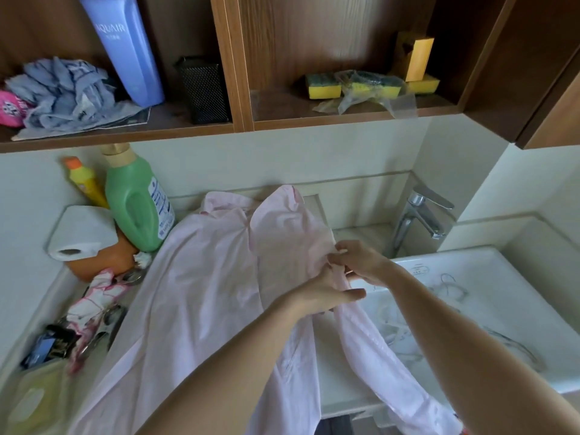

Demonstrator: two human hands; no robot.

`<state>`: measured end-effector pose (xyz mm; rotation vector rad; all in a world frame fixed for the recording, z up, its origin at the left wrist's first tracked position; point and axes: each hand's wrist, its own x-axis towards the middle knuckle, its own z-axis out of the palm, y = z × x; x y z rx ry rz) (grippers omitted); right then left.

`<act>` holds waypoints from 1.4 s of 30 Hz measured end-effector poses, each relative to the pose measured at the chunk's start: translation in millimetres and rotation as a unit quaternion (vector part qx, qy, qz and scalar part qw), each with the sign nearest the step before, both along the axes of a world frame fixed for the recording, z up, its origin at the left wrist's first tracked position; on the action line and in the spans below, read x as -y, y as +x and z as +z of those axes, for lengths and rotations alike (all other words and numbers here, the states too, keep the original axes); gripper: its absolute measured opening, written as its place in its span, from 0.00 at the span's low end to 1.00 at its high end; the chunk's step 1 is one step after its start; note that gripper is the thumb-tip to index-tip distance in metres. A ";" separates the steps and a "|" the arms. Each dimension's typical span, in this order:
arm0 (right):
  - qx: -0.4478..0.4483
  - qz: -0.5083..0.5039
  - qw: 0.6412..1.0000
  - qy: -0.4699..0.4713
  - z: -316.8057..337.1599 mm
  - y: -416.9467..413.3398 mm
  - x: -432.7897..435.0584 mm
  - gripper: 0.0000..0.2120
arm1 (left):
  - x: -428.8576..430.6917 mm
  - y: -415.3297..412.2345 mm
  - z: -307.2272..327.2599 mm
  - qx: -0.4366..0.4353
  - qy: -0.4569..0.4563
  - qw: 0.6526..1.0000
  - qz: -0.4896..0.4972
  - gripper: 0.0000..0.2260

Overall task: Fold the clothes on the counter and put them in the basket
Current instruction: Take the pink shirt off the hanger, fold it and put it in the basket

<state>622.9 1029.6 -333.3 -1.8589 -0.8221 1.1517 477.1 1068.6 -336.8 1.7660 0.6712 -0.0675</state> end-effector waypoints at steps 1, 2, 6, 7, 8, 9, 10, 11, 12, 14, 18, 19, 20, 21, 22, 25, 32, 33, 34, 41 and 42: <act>-0.036 -0.015 0.998 0.052 9.5 -3.5 -4.3 0.03 | -1.0 6.7 -1.9 0.018 0.010 0.999 0.041 0.27; -0.061 -0.023 0.993 0.099 18.8 -5.4 -5.9 0.03 | -3.2 13.8 -1.6 0.033 0.031 0.994 0.099 0.23; -0.020 0.082 0.994 0.075 28.1 8.0 17.2 0.21 | -29.1 20.4 12.0 0.087 -0.064 0.946 0.305 0.05; 0.013 0.139 0.990 0.024 24.3 12.6 26.4 0.22 | -37.1 18.7 17.6 0.113 -0.095 0.934 0.324 0.05; 0.045 0.192 0.980 -0.028 19.7 15.9 35.5 0.20 | -43.0 17.2 24.4 0.144 -0.124 0.925 0.329 0.04; 0.076 0.223 0.969 -0.075 12.7 20.0 41.3 0.15 | -48.4 16.8 29.3 0.159 -0.140 0.920 0.331 0.05; 0.106 0.231 0.961 -0.105 10.7 22.7 44.5 0.13 | -53.8 17.7 33.6 0.168 -0.145 0.915 0.336 0.07; 0.132 0.221 0.959 -0.122 11.0 27.3 45.7 0.15 | -57.6 17.3 37.3 0.169 -0.138 0.912 0.347 0.08; 0.162 0.200 0.958 -0.124 15.4 33.2 45.2 0.16 | -60.9 18.4 42.4 0.171 -0.133 0.908 0.358 0.07; 0.245 0.162 0.949 -0.113 28.4 50.6 42.9 0.15 | -68.8 19.2 50.6 0.159 -0.138 0.910 0.358 0.06; 0.300 0.004 0.953 -0.043 67.7 79.8 37.1 0.11 | -70.6 15.2 77.4 0.049 -0.011 0.966 0.254 0.11; 0.229 -0.042 0.973 0.003 82.4 79.6 32.7 0.07 | -69.8 17.4 83.2 0.060 0.045 0.972 0.222 0.18; 0.150 -0.072 0.984 0.058 97.5 77.8 25.9 0.05 | -68.2 20.6 89.5 0.084 0.097 0.976 0.178 0.29; 0.076 -0.081 0.988 0.110 111.8 72.7 20.0 0.05 | -64.5 24.5 95.7 0.101 0.141 0.977 0.126 0.40; 0.017 -0.064 0.987 0.146 126.9 65.5 14.0 0.08 | -59.9 29.6 102.2 0.104 0.180 0.975 0.074 0.49; -0.037 0.064 0.979 0.189 156.1 35.8 4.3 0.14 | -50.5 40.4 125.0 0.112 0.258 0.958 0.052 0.51; 0.080 0.018 0.972 0.220 80.3 30.6 -38.6 0.30 | -86.4 21.7 150.5 0.238 0.081 0.923 0.293 0.13; 0.147 0.056 0.971 0.182 59.0 24.6 -44.5 0.39 | -88.8 18.6 153.8 0.264 0.019 0.915 0.304 0.12; 0.183 0.093 0.968 0.148 35.0 17.4 -54.1 0.46 | -90.4 14.5 157.5 0.288 -0.030 0.907 0.304 0.12; 0.364 -0.082 0.925 0.070 -10.7 7.1 -66.0 0.07 | -102.2 -20.7 175.8 0.371 -0.099 0.880 0.279 0.15; 0.371 -0.094 0.923 0.052 -8.6 18.6 -61.5 0.08 | -107.2 -28.0 175.2 0.366 -0.091 0.870 0.317 0.14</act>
